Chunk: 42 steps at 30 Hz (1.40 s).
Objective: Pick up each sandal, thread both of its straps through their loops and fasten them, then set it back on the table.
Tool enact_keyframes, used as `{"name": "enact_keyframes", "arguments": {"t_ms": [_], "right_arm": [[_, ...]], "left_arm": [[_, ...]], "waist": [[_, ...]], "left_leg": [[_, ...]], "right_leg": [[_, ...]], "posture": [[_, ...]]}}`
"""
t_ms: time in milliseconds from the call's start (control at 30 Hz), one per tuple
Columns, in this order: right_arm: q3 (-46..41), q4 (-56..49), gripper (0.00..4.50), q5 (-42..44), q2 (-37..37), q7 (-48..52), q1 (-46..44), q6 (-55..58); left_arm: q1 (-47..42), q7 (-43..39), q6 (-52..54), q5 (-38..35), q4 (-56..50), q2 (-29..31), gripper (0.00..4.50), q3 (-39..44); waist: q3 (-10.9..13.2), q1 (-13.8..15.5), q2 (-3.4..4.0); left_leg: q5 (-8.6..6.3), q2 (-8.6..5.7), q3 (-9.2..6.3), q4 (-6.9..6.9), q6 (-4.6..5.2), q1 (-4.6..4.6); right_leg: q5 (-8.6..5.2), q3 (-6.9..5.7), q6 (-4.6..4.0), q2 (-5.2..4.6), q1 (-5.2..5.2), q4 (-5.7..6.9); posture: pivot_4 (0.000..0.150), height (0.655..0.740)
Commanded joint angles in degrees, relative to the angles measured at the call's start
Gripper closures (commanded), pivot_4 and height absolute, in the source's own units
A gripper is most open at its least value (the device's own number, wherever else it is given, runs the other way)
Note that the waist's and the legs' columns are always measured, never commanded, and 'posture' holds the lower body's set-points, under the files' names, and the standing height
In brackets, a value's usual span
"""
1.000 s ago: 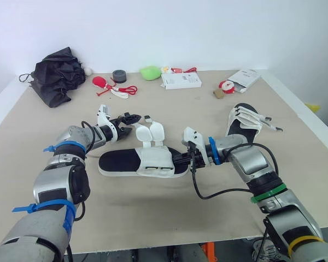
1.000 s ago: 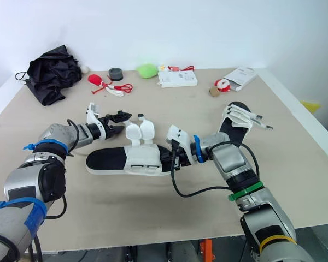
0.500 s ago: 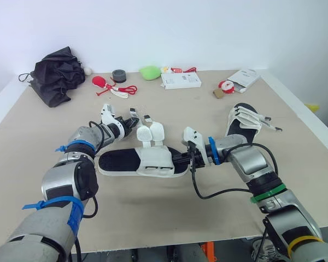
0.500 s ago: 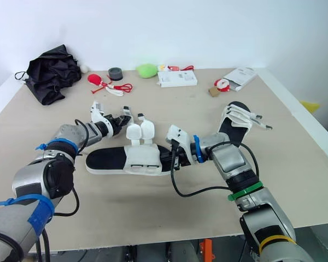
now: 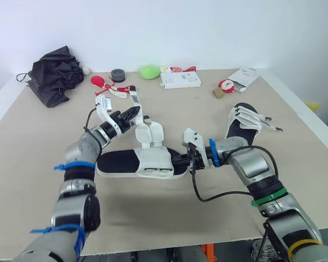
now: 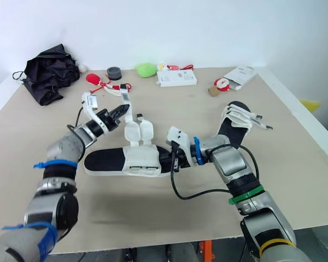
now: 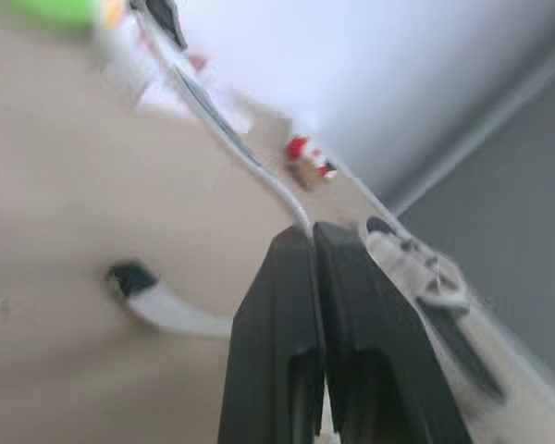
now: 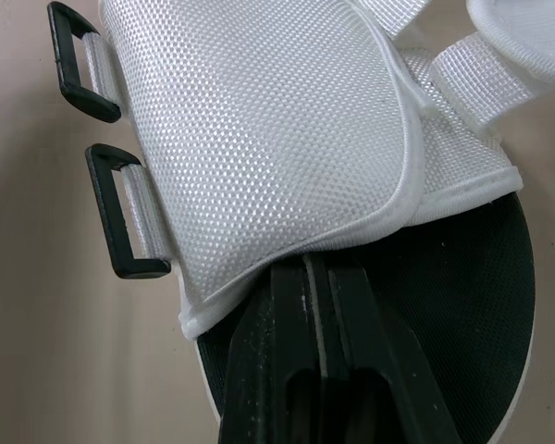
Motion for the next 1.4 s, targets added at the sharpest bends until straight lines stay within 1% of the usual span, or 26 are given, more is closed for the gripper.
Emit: {"name": "enact_keyframes", "arguments": {"t_ms": [33,100,167,233,267,400,567,600,633,700,733,767,800,900,967,1033,1067,1100,1133,1167,1200,1233,1267,1333,1400], "right_arm": [[1.3,-0.6,4.5,-0.4,0.3,-1.6,2.5,2.7],[1.2,-2.2,4.5,-0.1,0.3,-1.9,3.6,3.3],[1.2,-3.2,4.5,0.1,0.3,-2.2,4.4,3.8],[1.4,-4.1,4.5,0.1,0.4,-2.4,5.1,4.2],[1.5,-4.3,4.5,0.2,0.3,-2.4,5.3,4.3],[1.7,-5.0,4.5,0.2,0.5,-2.6,5.5,4.7],[1.8,-5.0,4.5,0.2,0.6,-2.4,5.3,4.9],[1.8,-5.0,4.5,0.2,0.6,-2.3,5.2,5.0],[1.8,-5.0,4.5,0.2,0.6,-2.3,5.1,5.0],[1.9,-4.8,4.5,0.3,0.6,-2.3,4.8,4.9],[1.9,-4.7,4.5,0.3,0.7,-2.4,4.8,4.9],[1.9,-4.6,4.5,0.3,0.6,-2.3,4.7,4.9],[1.9,-4.6,4.5,0.3,0.6,-2.2,4.7,4.8],[2.1,-4.7,4.5,0.3,0.4,-2.1,4.8,4.8],[2.0,-4.5,4.5,0.3,0.3,-2.0,4.6,4.8],[1.9,-4.2,4.5,0.4,0.2,-2.0,4.2,4.9],[1.8,-4.2,4.5,0.5,0.2,-2.0,4.1,4.9],[1.8,-4.2,4.5,0.6,0.1,-2.0,4.0,4.9],[1.8,-4.2,4.5,0.8,0.1,-1.9,4.0,5.0],[1.8,-4.3,4.5,0.9,0.1,-1.9,4.0,5.2],[1.9,-4.6,4.5,1.1,0.0,-1.9,4.1,5.3],[1.9,-4.8,4.5,1.1,-0.1,-1.8,4.2,5.5],[1.9,-5.3,4.5,1.4,-0.1,-1.7,4.3,5.9],[1.9,-5.8,4.5,1.5,-0.1,-1.7,4.3,6.4],[1.9,-6.2,4.5,1.7,0.0,-1.8,4.5,6.7]], "left_arm": [[3.9,-8.7,-11.2,2.3,-12.7,1.4,4.37,-5.9],[7.3,-14.5,-20.7,5.6,-17.2,3.2,4.37,-10.0],[8.9,-19.0,-30.6,8.6,-18.5,4.8,4.37,-12.7],[9.8,-24.3,-41.2,10.9,-18.4,6.8,4.37,-15.0],[10.0,-26.3,-46.2,12.0,-17.6,7.7,4.37,-15.9],[10.4,-34.8,-61.1,11.3,-12.9,11.6,4.37,-17.8],[11.9,-42.9,-71.5,8.9,-8.8,16.2,4.37,-20.5],[12.5,-43.8,-72.2,8.8,-8.0,17.1,4.14,-21.0],[13.0,-44.7,-73.5,8.6,-7.1,17.9,3.83,-21.4],[13.2,-43.9,-74.2,9.1,-5.4,18.6,3.11,-21.5],[13.2,-43.3,-74.2,9.3,-5.1,18.8,2.57,-21.6],[13.5,-42.9,-72.4,9.5,-5.4,19.4,2.08,-22.0],[14.2,-42.6,-69.9,8.6,-6.8,20.1,1.71,-22.2],[17.5,-39.7,-57.3,5.0,-13.5,22.7,1.71,-21.7],[20.5,-35.3,-42.1,0.1,-20.6,26.0,1.71,-20.9],[23.9,-33.0,-28.6,-5.1,-27.6,30.6,1.71,-20.3],[26.5,-31.7,-18.2,-10.5,-32.1,35.1,1.71,-20.2],[28.6,-31.0,-10.6,-14.5,-35.4,38.5,1.71,-19.9],[30.5,-30.5,-4.1,-17.8,-38.0,41.5,1.71,-19.7],[32.2,-30.2,0.1,-19.5,-39.9,43.8,1.71,-19.5],[34.0,-30.1,2.5,-19.8,-41.1,45.3,1.71,-19.6],[35.2,-29.9,4.2,-20.0,-42.1,46.2,1.71,-19.5],[36.6,-28.8,5.4,-19.1,-42.9,46.3,1.71,-19.8],[38.1,-27.1,6.5,-17.2,-43.8,45.6,1.71,-20.2],[38.3,-24.6,6.5,-14.8,-44.3,43.6,1.71,-20.9]], "waist": [[0.0,0.1,0.0],[0.0,0.1,0.01],[0.0,0.2,0.02],[0.0,0.2,0.02],[0.0,0.2,0.02],[0.0,0.1,0.03],[0.0,0.1,0.03],[0.0,0.0,0.04],[0.0,0.0,0.04],[0.0,0.0,0.04],[0.0,0.0,0.03],[0.0,0.0,0.03],[0.0,0.0,0.03],[0.0,-0.1,0.04],[0.0,-0.1,0.03],[0.0,-0.2,0.04],[0.0,-0.2,0.05],[0.1,-0.3,-0.01],[0.1,-0.3,0.04],[0.1,-0.2,0.13],[0.1,-0.1,0.23],[0.1,-0.1,0.16],[0.1,0.0,0.18],[0.1,0.1,0.22],[0.1,0.2,0.23]], "left_leg": [[0.0,0.0,-0.02,0.01,0.0,0.0],[-0.01,0.0,0.0,0.0,0.02,0.01],[-0.02,0.0,0.01,0.0,0.05,0.02],[-0.02,0.0,-0.01,0.0,0.06,0.02],[-0.03,0.0,-0.02,0.0,0.07,0.01],[-0.12,0.03,-0.03,-0.02,0.14,0.01],[-0.27,0.11,-0.04,-0.01,0.21,0.01],[-0.29,0.13,-0.03,-0.01,0.2,0.01],[-0.32,0.13,-0.03,-0.01,0.2,0.02],[-0.34,0.17,-0.04,-0.01,0.2,0.01],[-0.34,0.17,-0.07,-0.01,0.2,0.01],[-0.34,0.19,-0.09,0.01,0.2,-0.01],[-0.34,0.19,-0.1,0.03,0.2,-0.01],[-0.35,0.23,-0.08,0.02,0.18,0.0],[-0.4,0.3,-0.09,0.02,0.12,0.0],[-0.43,0.38,-0.14,0.02,0.07,0.0],[-0.44,0.41,-0.16,0.02,0.05,0.0],[-0.45,0.43,-0.18,0.01,0.03,0.0],[-0.48,0.5,-0.19,0.01,-0.02,0.0],[-0.53,0.58,-0.2,0.01,-0.1,0.03],[-0.54,0.57,-0.22,0.01,-0.12,0.07],[-0.55,0.56,-0.21,0.01,-0.14,0.08],[-0.56,0.59,-0.26,0.01,-0.16,0.08],[-0.59,0.58,-0.26,0.01,-0.22,0.09],[-0.59,0.59,-0.31,0.01,-0.25,0.08]], "right_leg": [[-0.01,-0.02,-0.01,0.0,0.01,0.0],[-0.03,-0.02,-0.04,0.0,0.03,-0.01],[-0.22,-0.02,-0.32,0.0,0.04,-0.01],[-0.28,-0.04,-0.28,0.02,0.04,-0.02],[-0.42,-0.04,-0.06,0.04,0.03,-0.02],[-0.48,-0.06,0.03,0.09,0.04,-0.02],[-0.58,-0.1,0.25,0.17,0.03,-0.02],[-0.6,-0.1,0.26,0.18,0.04,-0.02],[-0.63,-0.09,0.26,0.19,0.04,-0.02],[-0.66,-0.12,0.25,0.22,0.04,-0.02],[-0.67,-0.16,0.26,0.22,0.04,-0.02],[-0.67,-0.19,0.27,0.22,0.04,-0.02],[-0.67,-0.2,0.28,0.22,0.04,-0.02],[-0.68,-0.17,0.31,0.25,0.04,-0.02],[-0.77,-0.17,0.34,0.31,0.04,-0.02],[-0.89,-0.18,0.43,0.41,0.04,0.0],[-0.92,-0.18,0.43,0.44,0.04,0.01],[-0.93,-0.18,0.43,0.47,0.04,0.0],[-0.96,-0.15,0.41,0.55,0.02,0.03],[-1.06,-0.17,0.43,0.6,0.05,0.02],[-1.11,-0.17,0.47,0.61,0.08,0.01],[-1.12,-0.15,0.46,0.62,0.08,0.03],[-1.15,-0.18,0.44,0.66,0.08,0.03],[-1.18,-0.17,0.39,0.67,0.09,0.04],[-1.2,-0.2,0.34,0.68,0.09,0.04]], "posture": [[0.15,0.74],[0.15,0.74],[0.15,0.74],[0.15,0.74],[0.15,0.74],[0.15,0.74],[0.15,0.74],[0.15,0.74],[0.15,0.74],[0.15,0.74],[0.15,0.74],[0.15,0.74],[0.15,0.74],[0.15,0.74],[0.15,0.74],[0.15,0.74],[0.15,0.74],[0.15,0.74],[0.15,0.74],[0.15,0.74],[0.15,0.74],[0.15,0.74],[0.15,0.74],[0.15,0.74],[0.15,0.74]]}}
